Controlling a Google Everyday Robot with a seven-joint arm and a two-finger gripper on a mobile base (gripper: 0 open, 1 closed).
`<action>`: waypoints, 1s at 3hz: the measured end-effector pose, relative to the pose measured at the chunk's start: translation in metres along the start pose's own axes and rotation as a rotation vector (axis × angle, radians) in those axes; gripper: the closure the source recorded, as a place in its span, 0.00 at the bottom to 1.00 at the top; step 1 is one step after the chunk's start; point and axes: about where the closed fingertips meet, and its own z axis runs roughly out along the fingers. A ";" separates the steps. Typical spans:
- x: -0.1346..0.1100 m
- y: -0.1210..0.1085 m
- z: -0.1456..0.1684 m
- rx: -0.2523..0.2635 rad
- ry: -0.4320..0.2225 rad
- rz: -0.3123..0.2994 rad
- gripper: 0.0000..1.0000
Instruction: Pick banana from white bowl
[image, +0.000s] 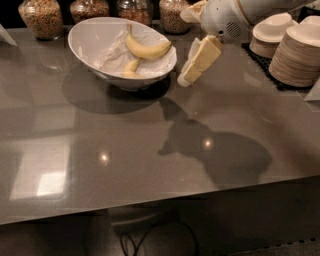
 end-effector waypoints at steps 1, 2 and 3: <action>-0.025 -0.030 0.034 0.053 -0.028 -0.129 0.00; -0.041 -0.050 0.054 0.095 -0.047 -0.205 0.00; -0.054 -0.069 0.070 0.134 -0.059 -0.264 0.00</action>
Offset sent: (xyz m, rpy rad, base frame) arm 0.0831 0.0874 0.0144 0.0048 -0.3179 0.1188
